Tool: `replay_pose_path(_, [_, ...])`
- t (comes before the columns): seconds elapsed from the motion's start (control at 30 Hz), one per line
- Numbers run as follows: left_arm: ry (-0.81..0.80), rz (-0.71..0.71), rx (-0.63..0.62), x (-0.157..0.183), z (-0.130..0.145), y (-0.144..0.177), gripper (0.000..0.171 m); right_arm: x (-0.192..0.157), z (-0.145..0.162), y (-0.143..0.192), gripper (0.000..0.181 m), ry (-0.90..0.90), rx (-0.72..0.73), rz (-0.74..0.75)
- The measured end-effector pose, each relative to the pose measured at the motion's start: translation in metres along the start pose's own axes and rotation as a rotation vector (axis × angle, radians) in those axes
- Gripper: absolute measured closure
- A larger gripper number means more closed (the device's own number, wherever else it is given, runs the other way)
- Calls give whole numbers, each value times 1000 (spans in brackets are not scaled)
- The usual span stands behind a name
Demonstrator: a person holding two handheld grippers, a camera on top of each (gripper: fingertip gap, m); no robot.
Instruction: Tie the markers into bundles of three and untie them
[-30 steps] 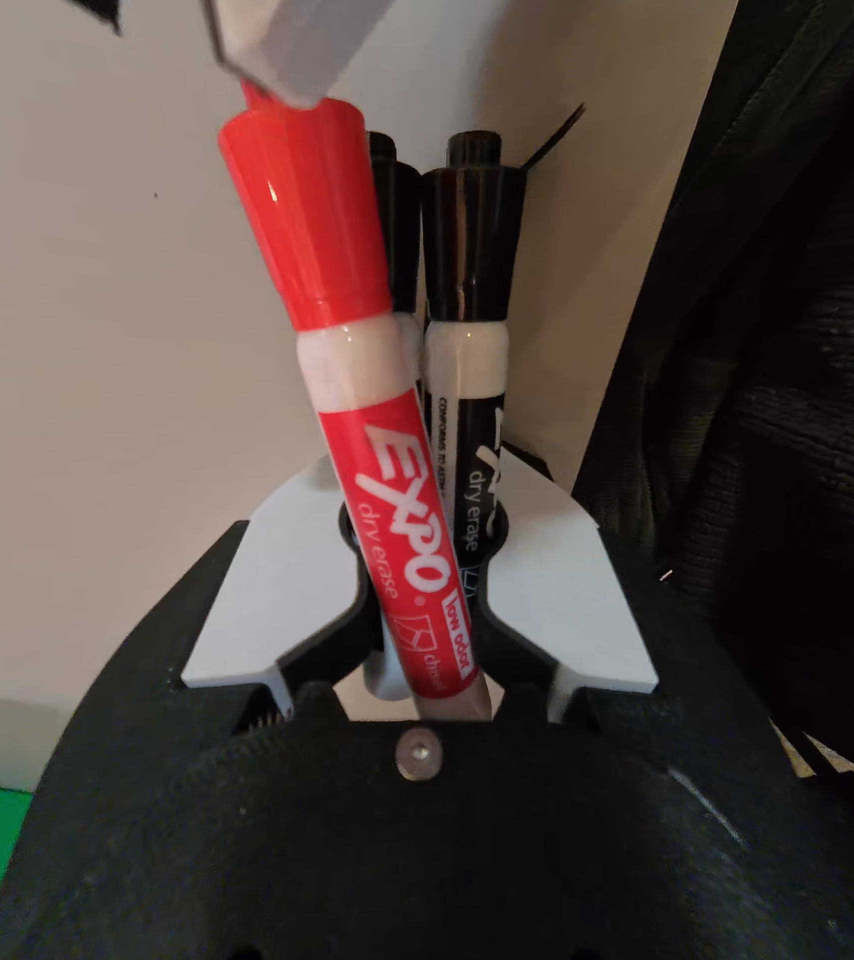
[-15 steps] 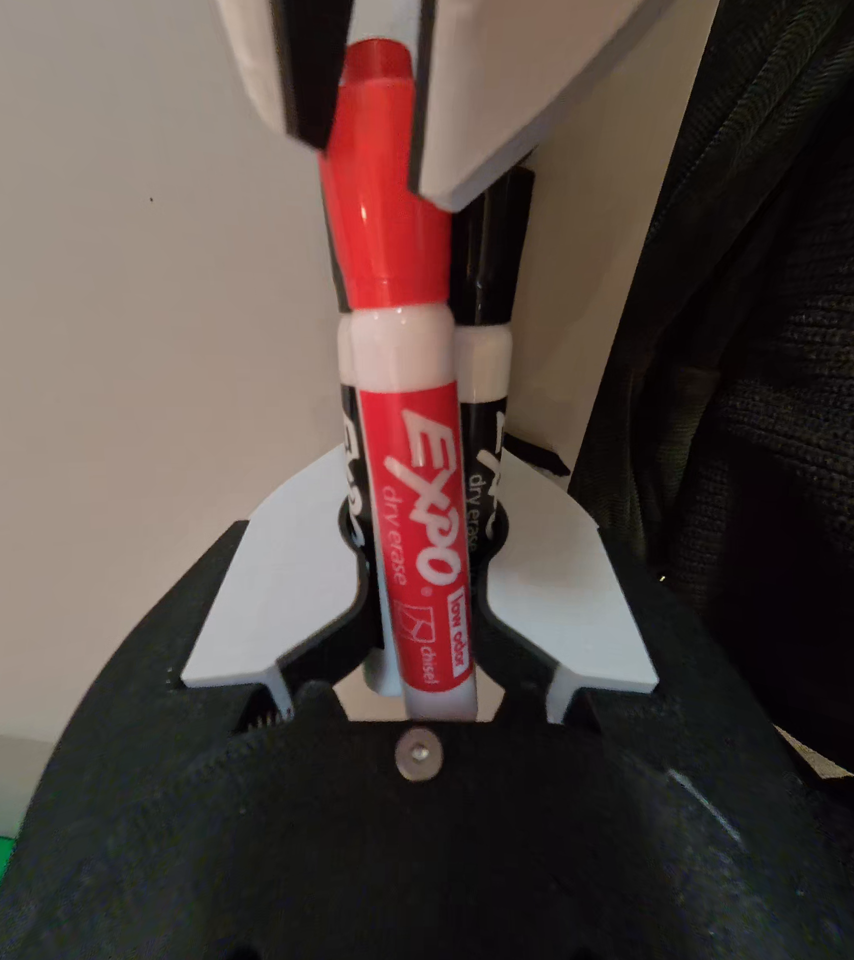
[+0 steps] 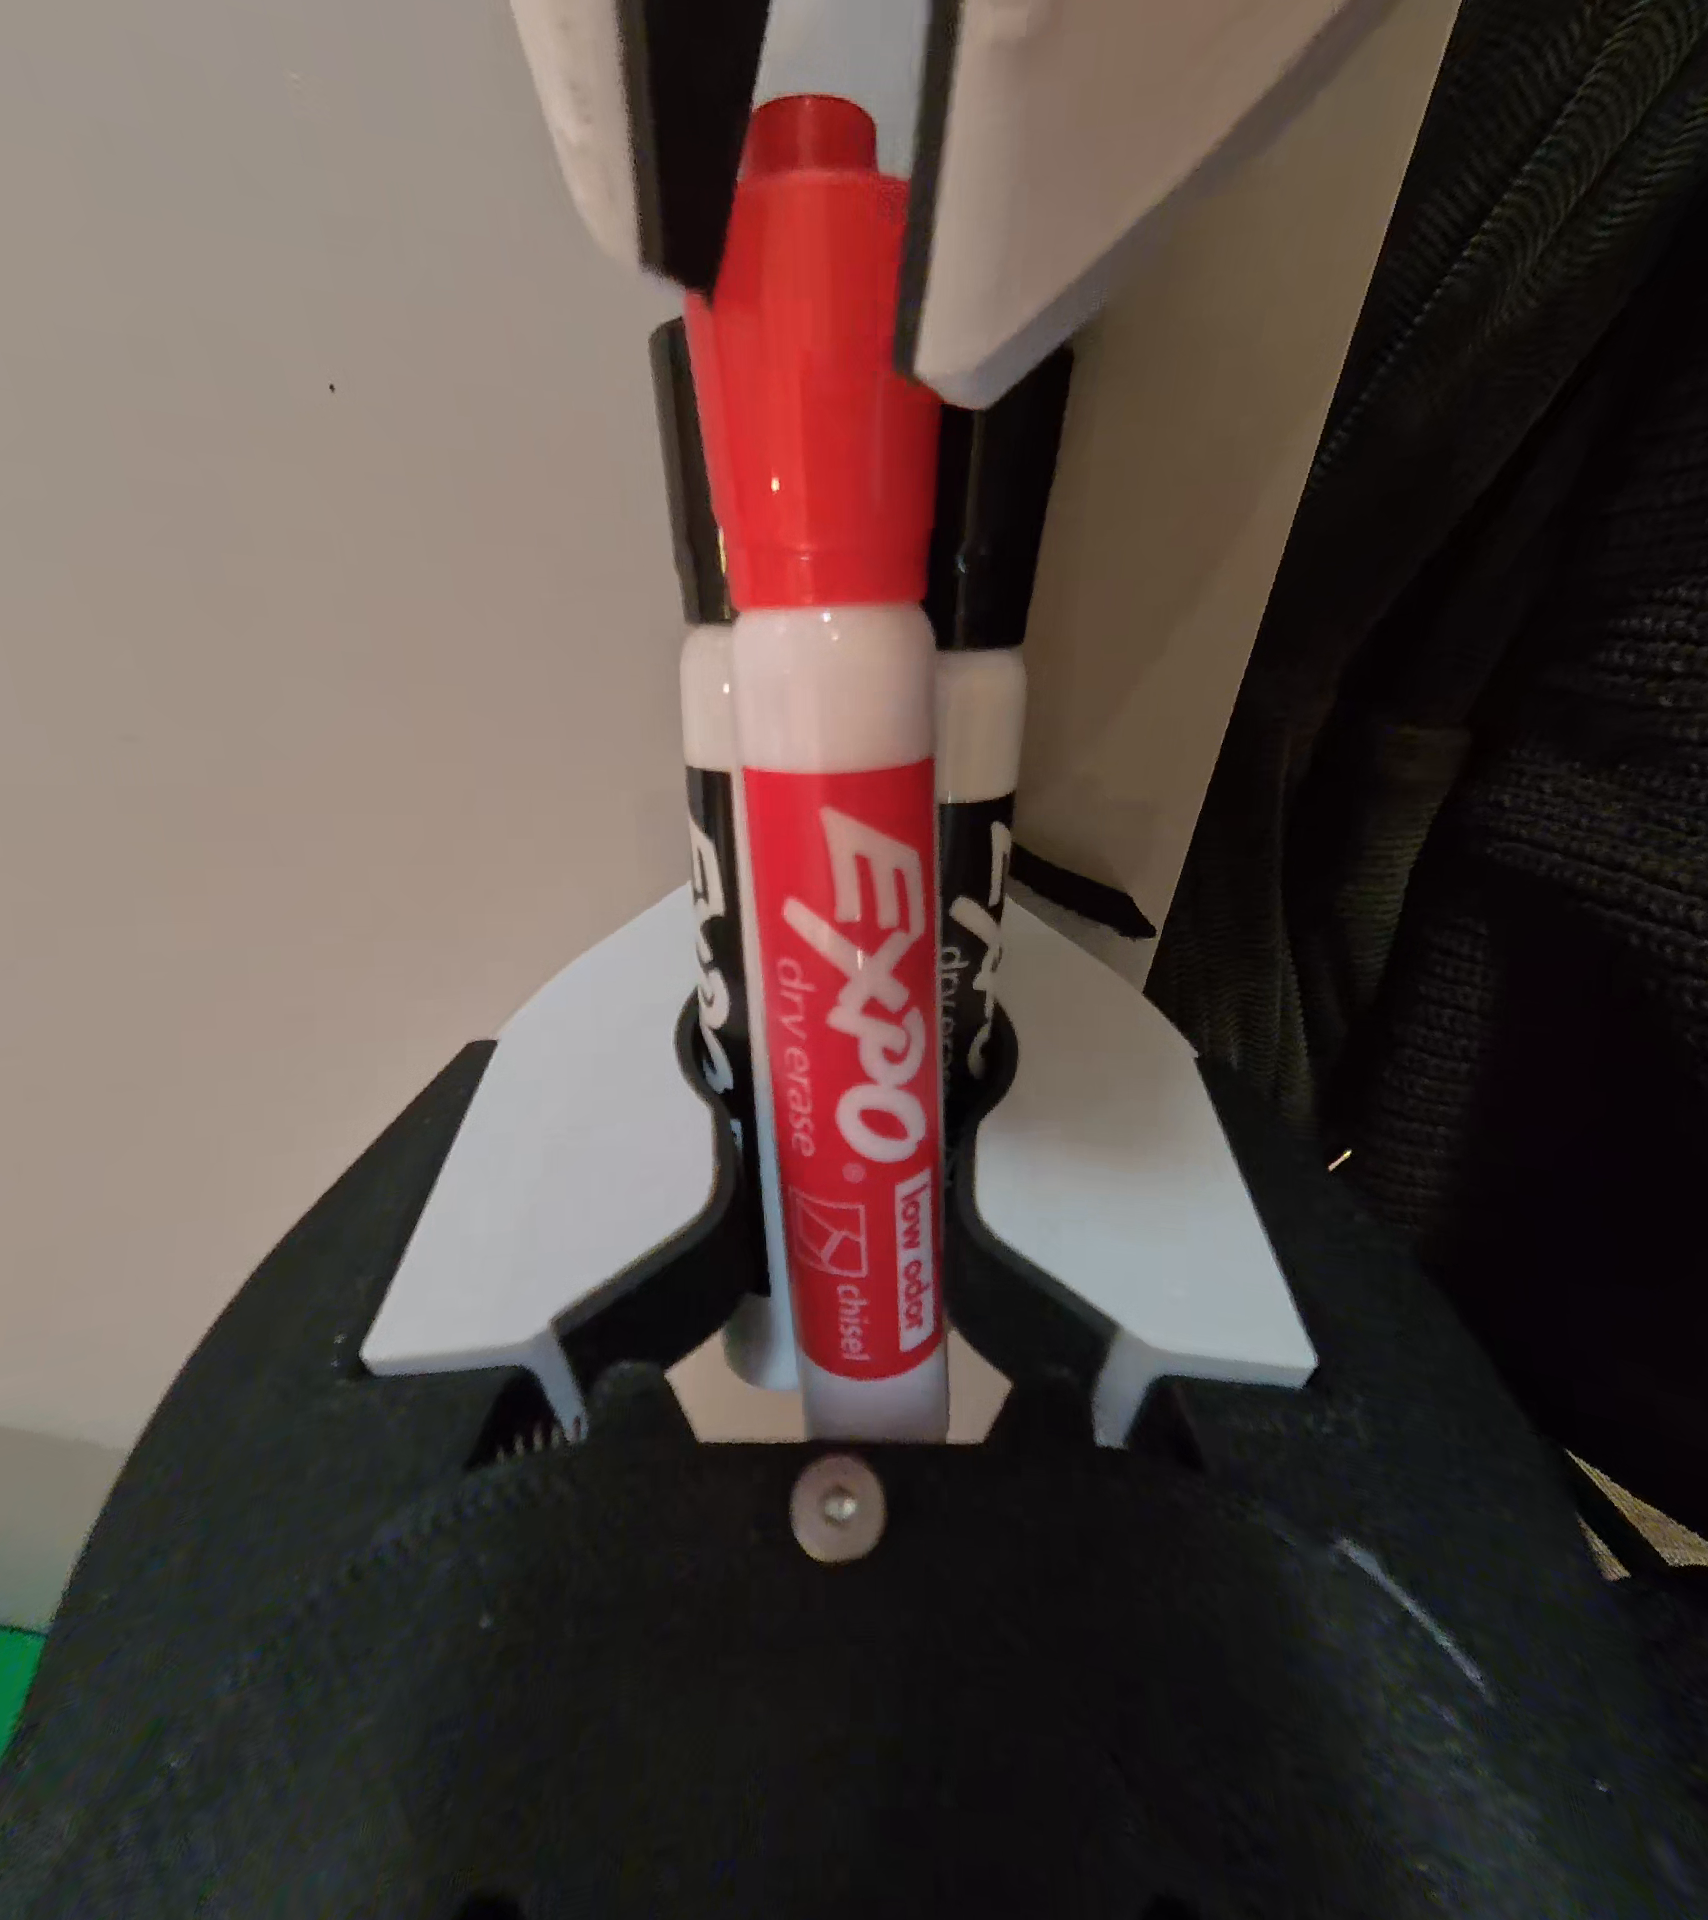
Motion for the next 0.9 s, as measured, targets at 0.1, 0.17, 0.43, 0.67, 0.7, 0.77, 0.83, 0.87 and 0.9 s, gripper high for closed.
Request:
replay_pose_path(0.1, [1,-11,-8,-1,0,-1,128,1,0,0,166,4,-5,3])
replay_pose_path(0.17, [1,-22,-11,-2,0,-1,128,1,0,0,164,25,-4,24])
replay_pose_path(0.43, [72,-100,-76,-19,18,3,128,12,-4,12,144,15,36,160])
replay_pose_path(0.67, [144,-119,-74,-33,36,11,128,11,0,12,167,154,-74,217])
replay_pose_path(0.7, [151,-116,-73,-34,37,11,128,7,2,9,173,217,-112,216])
replay_pose_path(0.77, [156,-111,-68,-35,39,13,128,-1,8,0,179,324,-198,203])
replay_pose_path(0.83, [159,-108,-63,-35,40,14,128,-7,20,-9,176,351,-316,147])
replay_pose_path(0.87, [160,-107,-62,-35,41,14,128,-9,27,-13,171,344,-392,113])
replay_pose_path(0.9, [161,-107,-62,-36,41,14,128,-10,35,-17,168,337,-464,83])
Point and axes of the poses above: each gripper's, where its closed fingertips meet, y back along the fingers, z out of its underside, x = y × z across the jaws, the point moved 9 cm from there along y, back along the fingers, and after that the axes turned 9 degrees about y, right-handed, at the moved point
